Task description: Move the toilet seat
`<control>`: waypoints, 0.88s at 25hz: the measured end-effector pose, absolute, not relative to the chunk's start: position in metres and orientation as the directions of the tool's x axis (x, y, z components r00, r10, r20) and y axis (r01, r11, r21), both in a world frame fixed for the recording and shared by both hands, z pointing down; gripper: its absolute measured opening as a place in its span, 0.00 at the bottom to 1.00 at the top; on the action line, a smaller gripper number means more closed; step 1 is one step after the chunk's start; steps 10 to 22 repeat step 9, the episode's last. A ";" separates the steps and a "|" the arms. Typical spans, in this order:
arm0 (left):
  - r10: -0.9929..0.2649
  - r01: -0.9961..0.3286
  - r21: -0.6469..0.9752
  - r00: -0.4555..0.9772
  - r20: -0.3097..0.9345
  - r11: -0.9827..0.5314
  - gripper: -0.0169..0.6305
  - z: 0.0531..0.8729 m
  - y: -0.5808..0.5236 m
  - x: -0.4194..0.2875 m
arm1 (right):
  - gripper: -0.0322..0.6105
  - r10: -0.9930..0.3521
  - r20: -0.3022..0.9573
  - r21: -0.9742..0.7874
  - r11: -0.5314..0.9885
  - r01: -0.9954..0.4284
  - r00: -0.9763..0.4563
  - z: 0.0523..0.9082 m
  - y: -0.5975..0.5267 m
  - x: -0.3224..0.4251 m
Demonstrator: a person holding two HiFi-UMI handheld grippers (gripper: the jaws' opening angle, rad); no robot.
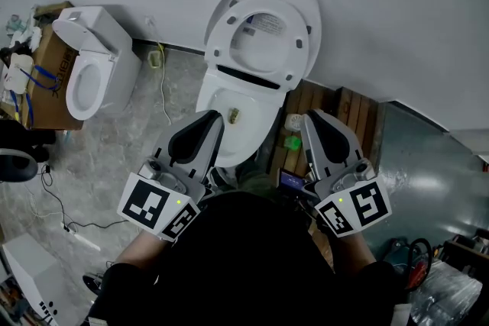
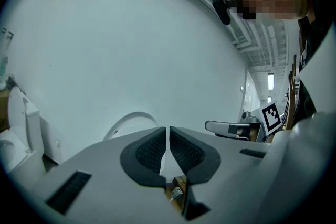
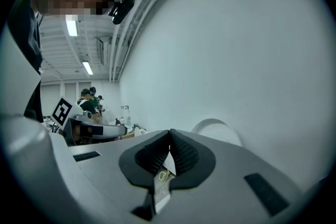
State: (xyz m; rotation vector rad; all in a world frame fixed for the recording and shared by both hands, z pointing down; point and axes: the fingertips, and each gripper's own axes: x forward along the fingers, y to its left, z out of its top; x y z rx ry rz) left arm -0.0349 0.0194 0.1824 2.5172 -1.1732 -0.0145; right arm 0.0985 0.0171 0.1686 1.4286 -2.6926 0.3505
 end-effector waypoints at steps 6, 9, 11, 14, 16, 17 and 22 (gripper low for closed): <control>-0.747 -0.745 0.320 0.649 0.143 -0.585 0.08 0.185 0.011 -0.032 | 0.10 -0.817 0.158 -0.171 0.530 -0.830 -0.554 0.169 0.006 0.109; -0.754 -0.751 0.303 0.643 0.136 -0.586 0.08 0.187 0.002 -0.028 | 0.10 -0.821 0.143 -0.167 0.531 -0.831 -0.553 0.169 -0.005 0.116; -0.754 -0.751 0.303 0.643 0.136 -0.586 0.08 0.187 0.002 -0.028 | 0.10 -0.821 0.143 -0.167 0.531 -0.831 -0.553 0.169 -0.005 0.116; -0.754 -0.751 0.303 0.643 0.136 -0.586 0.08 0.187 0.002 -0.028 | 0.10 -0.821 0.143 -0.167 0.531 -0.831 -0.553 0.169 -0.005 0.116; -0.754 -0.751 0.303 0.643 0.136 -0.586 0.08 0.187 0.002 -0.028 | 0.10 -0.821 0.143 -0.167 0.531 -0.831 -0.553 0.169 -0.005 0.116; -0.754 -0.751 0.303 0.643 0.136 -0.586 0.08 0.187 0.002 -0.028 | 0.10 -0.821 0.143 -0.167 0.531 -0.831 -0.553 0.169 -0.005 0.116; -0.754 -0.751 0.303 0.643 0.136 -0.586 0.08 0.187 0.002 -0.028 | 0.10 -0.821 0.143 -0.167 0.531 -0.831 -0.553 0.169 -0.005 0.116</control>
